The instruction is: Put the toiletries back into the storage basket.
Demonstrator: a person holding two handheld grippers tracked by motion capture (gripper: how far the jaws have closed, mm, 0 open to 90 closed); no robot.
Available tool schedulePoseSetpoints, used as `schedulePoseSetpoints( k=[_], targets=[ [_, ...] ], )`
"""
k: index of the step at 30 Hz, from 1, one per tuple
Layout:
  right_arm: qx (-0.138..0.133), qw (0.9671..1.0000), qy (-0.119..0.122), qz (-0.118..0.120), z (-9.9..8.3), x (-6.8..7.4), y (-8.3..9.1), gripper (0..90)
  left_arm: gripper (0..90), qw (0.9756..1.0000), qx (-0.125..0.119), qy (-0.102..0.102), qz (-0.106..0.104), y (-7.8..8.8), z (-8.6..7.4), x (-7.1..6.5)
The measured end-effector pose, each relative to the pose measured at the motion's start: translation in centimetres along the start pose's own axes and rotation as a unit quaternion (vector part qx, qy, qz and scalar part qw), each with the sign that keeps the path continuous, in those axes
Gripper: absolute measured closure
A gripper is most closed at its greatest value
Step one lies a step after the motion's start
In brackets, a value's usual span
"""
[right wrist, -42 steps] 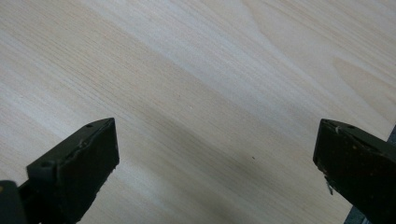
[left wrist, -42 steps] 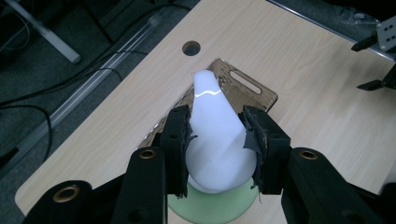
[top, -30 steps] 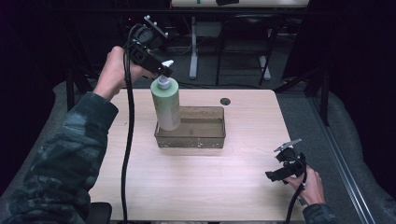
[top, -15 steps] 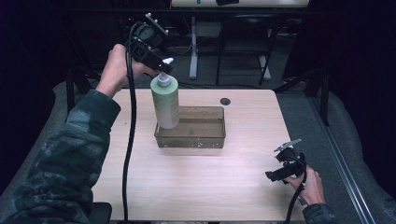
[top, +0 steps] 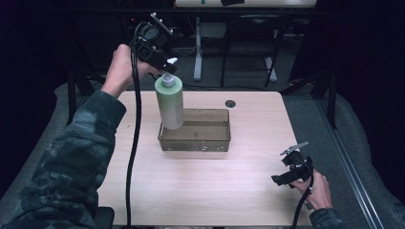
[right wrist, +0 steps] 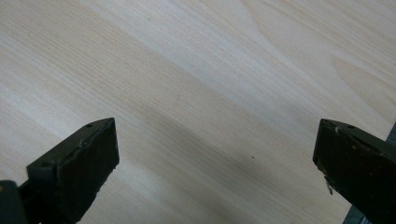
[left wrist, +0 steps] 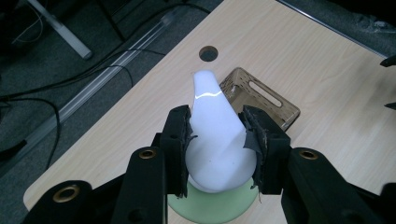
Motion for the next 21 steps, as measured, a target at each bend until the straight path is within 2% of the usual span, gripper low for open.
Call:
schedulePoseSetpoints(
  k=[11,21],
  targets=[
    [0.000,1.0000,0.000,-0.001,0.0,0.0,0.0,0.0,63.0,1.0000,-0.001,0.005,0.005,-0.8,-0.1,0.4],
    [0.001,1.0000,0.000,-0.001,0.0,0.0,0.0,0.0,63.0,0.9999,-0.001,0.011,0.002,-1.7,-0.3,0.7]
  ],
)
Point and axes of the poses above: each handheld gripper's, and its own axes: y roughly backward along the jaws, z roughly out of its top, x roughly to its left, the point moved 5 cm from there along -y, roughly forward along the jaws, and after that the axes turned 1 degree about x, right-handed, at the moved point
